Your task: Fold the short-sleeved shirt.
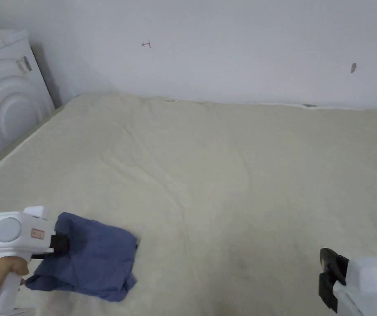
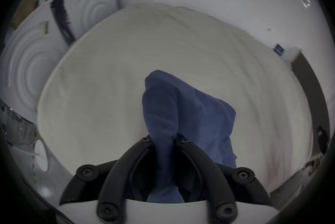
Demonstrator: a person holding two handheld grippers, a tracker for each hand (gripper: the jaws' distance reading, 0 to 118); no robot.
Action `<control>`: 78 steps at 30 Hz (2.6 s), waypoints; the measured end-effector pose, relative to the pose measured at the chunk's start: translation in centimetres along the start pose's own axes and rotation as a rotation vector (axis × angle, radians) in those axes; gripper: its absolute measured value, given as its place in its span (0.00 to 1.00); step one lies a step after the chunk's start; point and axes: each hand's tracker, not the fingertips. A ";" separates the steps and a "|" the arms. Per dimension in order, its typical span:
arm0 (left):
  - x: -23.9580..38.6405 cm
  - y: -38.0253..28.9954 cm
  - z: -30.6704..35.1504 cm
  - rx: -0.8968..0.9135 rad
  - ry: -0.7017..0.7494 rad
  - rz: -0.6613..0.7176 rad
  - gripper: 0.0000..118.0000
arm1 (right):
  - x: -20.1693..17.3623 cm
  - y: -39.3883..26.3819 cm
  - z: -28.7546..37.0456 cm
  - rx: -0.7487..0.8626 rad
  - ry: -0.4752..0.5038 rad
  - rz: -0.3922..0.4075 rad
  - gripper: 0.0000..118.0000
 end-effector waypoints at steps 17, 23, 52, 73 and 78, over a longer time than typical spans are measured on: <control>-5.5 0.1 -0.6 0.056 0.121 0.163 0.96 | 0.3 1.4 -2.2 0.001 -0.024 -0.029 0.01; -1.6 0.3 5.2 0.249 0.083 0.161 0.95 | 1.9 3.8 0.6 0.073 -0.040 -0.038 0.01; 30.5 -10.0 23.0 1.044 -0.146 -0.125 0.62 | 10.4 10.8 14.6 0.357 -0.233 0.002 0.01; 35.4 -13.0 21.0 1.021 -0.184 -0.248 0.00 | 12.3 9.4 15.1 0.355 -0.261 -0.020 0.01; 35.4 -13.1 21.2 1.029 -0.185 -0.246 0.00 | 12.3 9.2 15.1 0.352 -0.258 -0.018 0.01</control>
